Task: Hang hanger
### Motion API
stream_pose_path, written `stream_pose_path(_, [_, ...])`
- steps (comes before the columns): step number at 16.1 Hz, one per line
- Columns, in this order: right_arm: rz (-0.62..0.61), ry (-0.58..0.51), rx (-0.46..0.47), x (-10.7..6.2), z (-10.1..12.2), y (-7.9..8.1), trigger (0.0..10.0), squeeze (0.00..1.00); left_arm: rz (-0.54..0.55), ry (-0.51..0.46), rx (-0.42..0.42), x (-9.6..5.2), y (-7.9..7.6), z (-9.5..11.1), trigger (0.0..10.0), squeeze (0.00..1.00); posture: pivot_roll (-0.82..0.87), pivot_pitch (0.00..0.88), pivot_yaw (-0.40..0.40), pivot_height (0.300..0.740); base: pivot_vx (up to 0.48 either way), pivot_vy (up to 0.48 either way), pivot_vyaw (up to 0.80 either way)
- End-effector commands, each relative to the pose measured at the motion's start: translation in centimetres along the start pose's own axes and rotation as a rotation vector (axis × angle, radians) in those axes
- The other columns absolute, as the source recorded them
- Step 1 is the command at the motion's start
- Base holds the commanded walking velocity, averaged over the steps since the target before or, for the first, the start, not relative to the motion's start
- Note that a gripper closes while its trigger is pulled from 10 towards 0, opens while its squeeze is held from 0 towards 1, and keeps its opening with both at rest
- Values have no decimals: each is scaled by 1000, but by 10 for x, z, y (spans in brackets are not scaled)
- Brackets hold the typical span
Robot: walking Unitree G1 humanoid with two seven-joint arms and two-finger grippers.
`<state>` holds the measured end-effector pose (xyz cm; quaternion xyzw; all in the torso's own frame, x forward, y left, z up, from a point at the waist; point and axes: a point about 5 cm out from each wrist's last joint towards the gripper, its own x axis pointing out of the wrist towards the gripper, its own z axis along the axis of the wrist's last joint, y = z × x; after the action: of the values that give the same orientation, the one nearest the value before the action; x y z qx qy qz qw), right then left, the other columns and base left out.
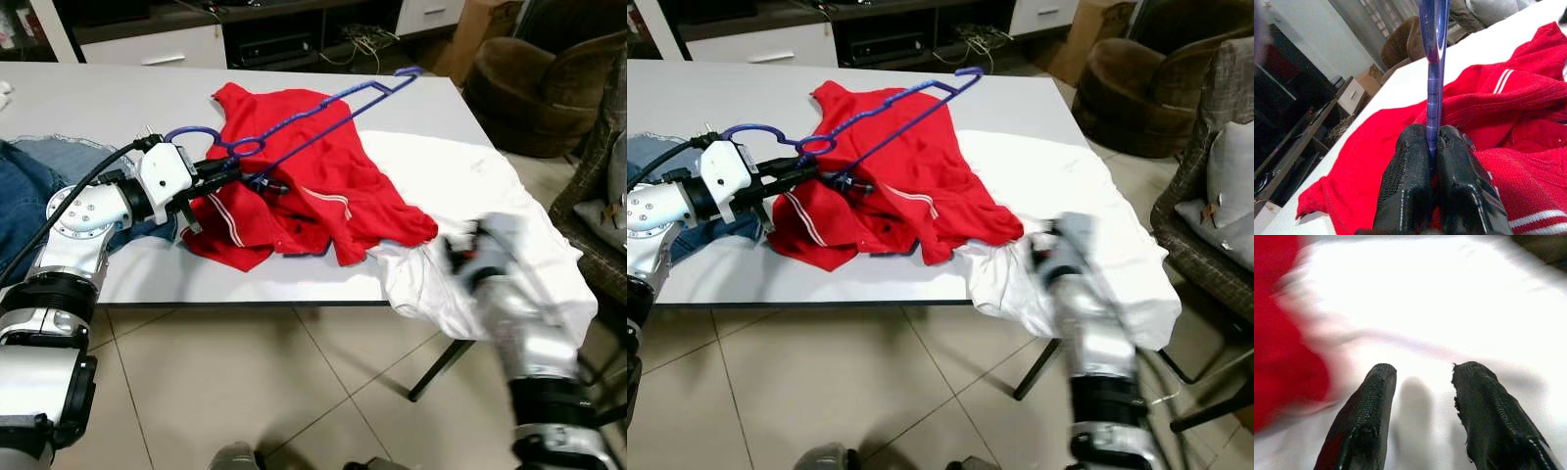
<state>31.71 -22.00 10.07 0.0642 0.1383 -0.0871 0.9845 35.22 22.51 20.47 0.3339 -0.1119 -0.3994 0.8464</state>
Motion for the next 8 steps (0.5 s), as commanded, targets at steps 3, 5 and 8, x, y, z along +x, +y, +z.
stream_pose_path(3, [-113,-145,28,-4,23,-15,10000,0,-7,-9,14,1,3,4,0,0,47,34,-8,740,0,0,0])
stream_pose_path(5, [-104,-207,19,-9,27,-5,10000,718,-9,-13,12,3,3,4,0,0,42,35,-9,740,0,0,0])
stream_pose_path(8, [96,-353,-27,-25,37,30,10000,1000,-11,-17,10,5,2,5,0,0,38,33,-9,740,0,0,0])
